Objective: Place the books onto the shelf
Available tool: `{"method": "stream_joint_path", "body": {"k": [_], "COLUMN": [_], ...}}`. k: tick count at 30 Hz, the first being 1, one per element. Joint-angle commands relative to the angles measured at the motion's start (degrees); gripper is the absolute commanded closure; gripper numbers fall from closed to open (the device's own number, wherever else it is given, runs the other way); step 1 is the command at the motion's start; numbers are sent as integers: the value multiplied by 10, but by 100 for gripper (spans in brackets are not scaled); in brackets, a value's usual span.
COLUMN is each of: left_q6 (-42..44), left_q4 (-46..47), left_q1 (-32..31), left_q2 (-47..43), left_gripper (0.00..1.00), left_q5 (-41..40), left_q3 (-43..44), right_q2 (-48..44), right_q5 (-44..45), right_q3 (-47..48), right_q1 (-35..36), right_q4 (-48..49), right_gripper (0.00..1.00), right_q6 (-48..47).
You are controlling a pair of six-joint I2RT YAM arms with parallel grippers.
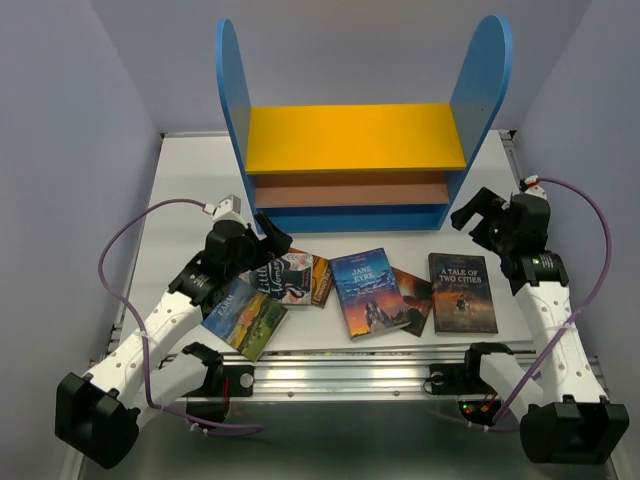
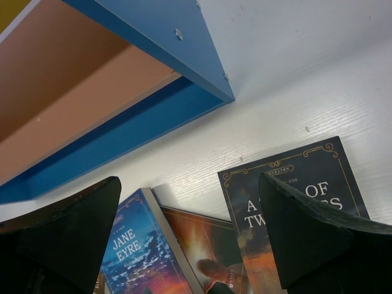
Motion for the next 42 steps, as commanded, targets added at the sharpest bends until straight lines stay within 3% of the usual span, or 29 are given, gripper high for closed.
{"method": "stream_joint_path", "body": {"k": [1, 7, 13, 18, 25, 31, 38, 42], "left_q6": [2, -21, -79, -125, -167, -203, -197, -195], "left_q4": [-3, 10, 39, 63, 148, 205, 203, 214], "left_q1": [-8, -45, -138, -216, -281, -293, -292, -275], "left_q2": [-4, 14, 29, 64, 145, 225, 304, 329], "left_gripper": [1, 1, 1, 1, 1, 2, 11, 21], "left_q5": [-10, 45, 49, 38, 45, 56, 51, 63], "left_q3": [17, -7, -43, -56, -67, -58, -19, -24], "right_q2": [2, 26, 47, 95, 150, 172, 196, 213], "right_q5": [-55, -152, -236, -203, -257, -272, -284, -300], "right_q3": [7, -4, -55, -71, -99, -136, -155, -164], "right_q1": [3, 3, 26, 131, 153, 172, 185, 185], "right_q4": [33, 45, 63, 59, 79, 92, 105, 113], "right_gripper": [0, 0, 0, 0, 0, 0, 0, 0], "right_q6": [-26, -24, -21, -31, -36, -34, -34, -30]}}
